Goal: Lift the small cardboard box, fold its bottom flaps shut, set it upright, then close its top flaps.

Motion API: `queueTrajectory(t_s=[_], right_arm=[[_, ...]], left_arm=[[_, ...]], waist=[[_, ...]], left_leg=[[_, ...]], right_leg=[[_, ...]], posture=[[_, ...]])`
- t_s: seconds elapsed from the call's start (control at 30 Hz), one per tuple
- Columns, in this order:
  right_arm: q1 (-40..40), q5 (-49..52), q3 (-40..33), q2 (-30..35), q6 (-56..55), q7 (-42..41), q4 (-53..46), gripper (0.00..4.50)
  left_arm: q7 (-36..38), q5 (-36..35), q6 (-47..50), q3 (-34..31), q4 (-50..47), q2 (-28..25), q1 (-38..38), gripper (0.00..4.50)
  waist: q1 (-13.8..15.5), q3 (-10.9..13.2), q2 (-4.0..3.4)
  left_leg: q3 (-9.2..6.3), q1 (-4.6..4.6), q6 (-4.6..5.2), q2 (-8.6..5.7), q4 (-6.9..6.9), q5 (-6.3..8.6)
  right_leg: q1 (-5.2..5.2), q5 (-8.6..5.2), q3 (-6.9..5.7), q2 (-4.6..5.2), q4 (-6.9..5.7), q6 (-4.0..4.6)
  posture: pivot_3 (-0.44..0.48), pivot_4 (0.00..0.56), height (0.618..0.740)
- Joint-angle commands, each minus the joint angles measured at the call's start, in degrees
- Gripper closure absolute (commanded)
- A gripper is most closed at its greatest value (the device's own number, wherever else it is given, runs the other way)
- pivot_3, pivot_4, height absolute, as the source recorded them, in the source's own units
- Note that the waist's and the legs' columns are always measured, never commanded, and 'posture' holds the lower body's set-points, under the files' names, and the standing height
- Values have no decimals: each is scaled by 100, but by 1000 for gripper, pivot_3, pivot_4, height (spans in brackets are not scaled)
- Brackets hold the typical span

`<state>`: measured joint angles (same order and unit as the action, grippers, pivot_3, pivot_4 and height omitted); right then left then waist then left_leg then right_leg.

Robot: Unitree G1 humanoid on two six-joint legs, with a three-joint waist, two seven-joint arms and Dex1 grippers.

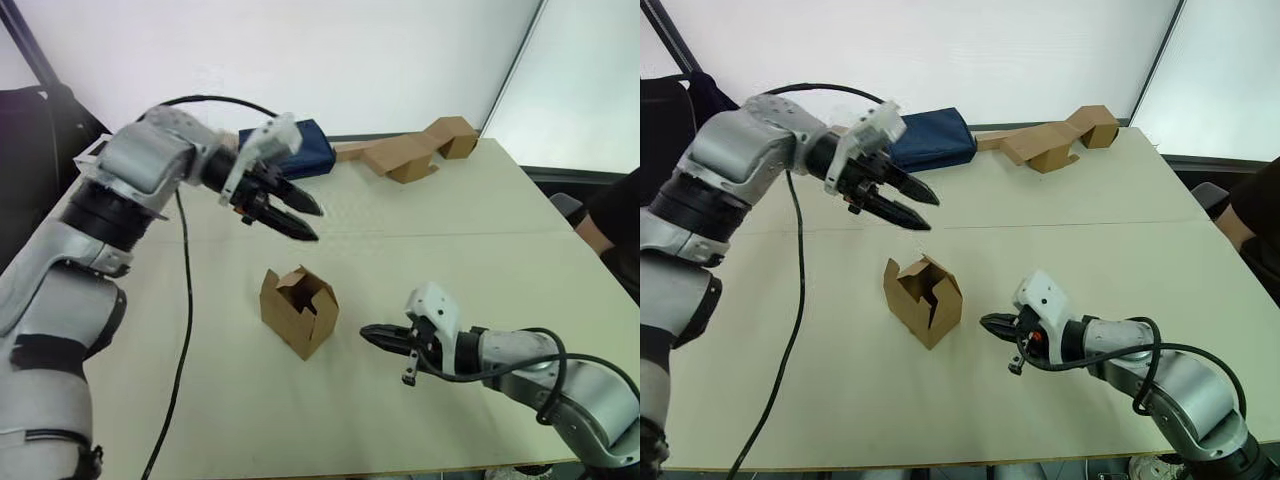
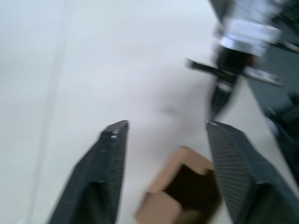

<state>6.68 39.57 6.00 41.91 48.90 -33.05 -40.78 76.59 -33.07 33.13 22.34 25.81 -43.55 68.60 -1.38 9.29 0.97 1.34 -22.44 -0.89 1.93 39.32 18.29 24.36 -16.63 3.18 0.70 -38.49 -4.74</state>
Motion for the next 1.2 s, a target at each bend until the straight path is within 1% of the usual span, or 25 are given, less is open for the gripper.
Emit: queueTrajectory(t_s=[0.03,0.1,0.13,0.2,0.3,0.37,0.5,0.63,0.77,0.9,1.0,1.2], right_arm=[[159,-230,517,-80,83,20,-133,4500],[187,-481,748,-29,65,10,-41,4500],[188,-604,867,-29,20,-2,26,4500],[193,-713,1012,-96,-36,-42,123,4500],[270,-867,1141,-217,-94,-75,286,4500],[344,-991,1199,-286,-139,-86,431,4500],[468,-1305,1293,-396,-275,-97,785,4500],[461,-894,786,-995,-323,19,988,4500],[465,-1007,746,-1005,-306,-73,981,4500],[439,-1006,710,-1016,-257,-68,989,4500],[419,-1149,752,-900,-259,-81,1043,4500],[529,-1535,630,-861,-434,-2,1445,4500]], left_arm=[[-1009,98,6,-981,-480,6,-882,3602],[-1283,168,119,-1177,-744,17,-1259,4396],[-1437,284,70,-1244,-878,-19,-1534,4460],[-1710,577,-181,-1334,-1044,-81,-2036,4460],[-1688,1061,-591,-1208,-1327,-269,-2795,4460],[-1637,1170,-665,-1216,-1396,-271,-3091,4460],[-1568,1103,-461,-1360,-1594,-93,-3463,4460],[-1505,1047,-256,-1303,-2075,-13,-3865,4460],[-1425,953,128,-1278,-2613,11,-4140,4460],[-1361,935,371,-1268,-2928,-39,-4364,4460],[-1354,833,561,-1265,-3248,-24,-4559,4460],[-1598,833,799,-1193,-3567,314,-4675,4460]], waist=[[6,0,0],[45,3,5],[72,3,6],[88,2,9],[64,1,8],[53,1,8],[83,1,9],[68,0,10],[58,-1,10],[46,-1,10],[49,-2,9],[72,-2,9]], left_leg=[[-3,-1,-2,1,0,-1],[-4,-8,-9,2,3,-5],[-4,-11,-11,0,5,-6],[-5,-19,-16,-9,10,-9],[0,-17,-15,-16,12,-8],[3,-14,-15,-15,11,-8],[-2,-11,-16,-12,12,-9],[1,-12,-15,-14,12,-8],[-1,-11,-14,-11,11,-8],[1,-7,-14,-11,11,-8],[1,-7,-14,-11,10,-7],[2,-7,-14,-14,11,-8]], right_leg=[[4,0,-2,0,-2,1],[13,-2,-6,6,-14,4],[13,-2,-7,10,-15,4],[13,-1,-16,22,-10,3],[8,0,-17,33,-8,1],[8,0,-16,32,-9,1],[6,-1,-19,25,-15,2],[5,-1,-18,28,-14,2],[7,-1,-17,26,-16,2],[7,-1,-16,25,-20,2],[6,-1,-15,25,-20,2],[4,-1,-15,28,-20,2]], posture=[[0,150,740],[0,150,740],[0,150,740],[0,150,740],[0,150,740],[0,150,740],[0,150,740],[0,150,740],[0,150,740],[0,150,740],[0,150,740],[0,150,740]])
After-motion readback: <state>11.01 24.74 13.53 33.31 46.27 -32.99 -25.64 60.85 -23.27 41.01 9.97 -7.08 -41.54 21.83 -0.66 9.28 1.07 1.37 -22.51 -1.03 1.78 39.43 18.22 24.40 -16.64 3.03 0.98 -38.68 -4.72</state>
